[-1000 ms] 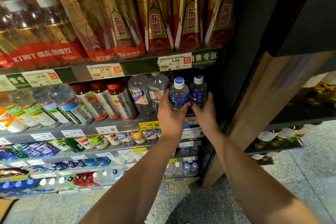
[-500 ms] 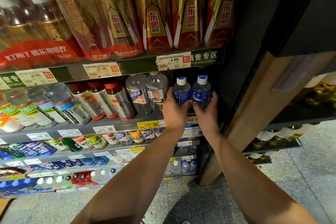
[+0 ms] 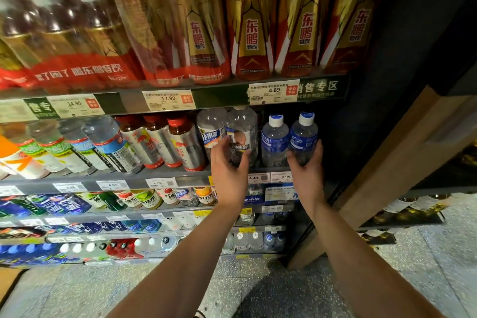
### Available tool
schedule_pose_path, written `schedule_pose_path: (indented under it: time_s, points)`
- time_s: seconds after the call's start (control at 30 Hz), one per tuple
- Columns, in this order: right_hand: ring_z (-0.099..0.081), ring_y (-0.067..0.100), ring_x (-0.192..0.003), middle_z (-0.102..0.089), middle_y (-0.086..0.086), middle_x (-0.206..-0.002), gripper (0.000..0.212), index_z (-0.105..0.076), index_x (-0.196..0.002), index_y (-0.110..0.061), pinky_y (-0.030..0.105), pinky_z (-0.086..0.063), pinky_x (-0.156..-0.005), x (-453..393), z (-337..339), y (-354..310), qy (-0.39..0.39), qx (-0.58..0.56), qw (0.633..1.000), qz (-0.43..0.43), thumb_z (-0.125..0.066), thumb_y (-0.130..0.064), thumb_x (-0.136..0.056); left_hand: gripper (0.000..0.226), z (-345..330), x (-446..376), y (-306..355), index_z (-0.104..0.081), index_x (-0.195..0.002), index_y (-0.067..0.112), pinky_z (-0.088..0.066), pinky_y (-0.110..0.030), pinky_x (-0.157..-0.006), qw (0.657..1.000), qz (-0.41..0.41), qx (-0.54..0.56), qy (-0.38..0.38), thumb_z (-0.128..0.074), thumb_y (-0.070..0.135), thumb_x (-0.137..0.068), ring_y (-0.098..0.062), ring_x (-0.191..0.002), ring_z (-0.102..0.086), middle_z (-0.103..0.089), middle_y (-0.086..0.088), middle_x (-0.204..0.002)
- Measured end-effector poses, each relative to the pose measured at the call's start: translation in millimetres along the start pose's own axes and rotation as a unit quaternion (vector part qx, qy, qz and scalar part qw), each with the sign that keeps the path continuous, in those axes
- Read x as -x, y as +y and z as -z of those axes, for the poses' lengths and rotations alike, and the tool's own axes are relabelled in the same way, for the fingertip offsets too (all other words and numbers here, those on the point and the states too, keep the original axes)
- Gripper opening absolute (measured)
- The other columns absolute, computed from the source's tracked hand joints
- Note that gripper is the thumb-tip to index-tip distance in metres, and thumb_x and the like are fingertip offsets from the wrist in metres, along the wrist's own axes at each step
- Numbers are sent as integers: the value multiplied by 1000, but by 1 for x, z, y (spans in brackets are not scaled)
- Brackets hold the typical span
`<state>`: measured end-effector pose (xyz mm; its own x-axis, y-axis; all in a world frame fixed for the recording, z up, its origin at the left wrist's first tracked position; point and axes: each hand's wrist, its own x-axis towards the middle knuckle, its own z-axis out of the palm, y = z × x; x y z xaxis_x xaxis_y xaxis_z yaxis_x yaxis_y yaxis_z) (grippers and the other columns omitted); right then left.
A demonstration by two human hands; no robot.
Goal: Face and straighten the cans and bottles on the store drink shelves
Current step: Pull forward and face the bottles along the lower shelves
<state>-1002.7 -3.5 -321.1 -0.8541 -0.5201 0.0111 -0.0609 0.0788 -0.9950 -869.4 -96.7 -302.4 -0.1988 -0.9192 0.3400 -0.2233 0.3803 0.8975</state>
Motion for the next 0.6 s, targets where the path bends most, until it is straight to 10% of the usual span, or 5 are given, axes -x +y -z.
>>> schedule_pose_path:
  time_s: [0.2, 0.6]
  points:
    - [-39, -6, -126, -39, -9, -146, 100, -5, -158, -18, -1, -32, -97, 7, -7, 0, 8, 0, 1000, 2, -75, -20, -87, 60, -14, -6, 1, -47, -137, 10, -49, -44, -103, 1000, 11, 4, 11, -77, 25, -86, -21, -125, -53, -52, -3, -132]
    - [-36, 16, -142, -35, 3, -156, 109, -8, -157, -25, 41, -32, -118, 2, -11, 3, 26, 37, 999, 0, -83, -32, -78, 53, -22, -8, 10, -50, -132, 13, -51, -34, -98, 1000, 16, 0, -3, -75, 29, -87, -15, -118, -57, -57, 0, -127]
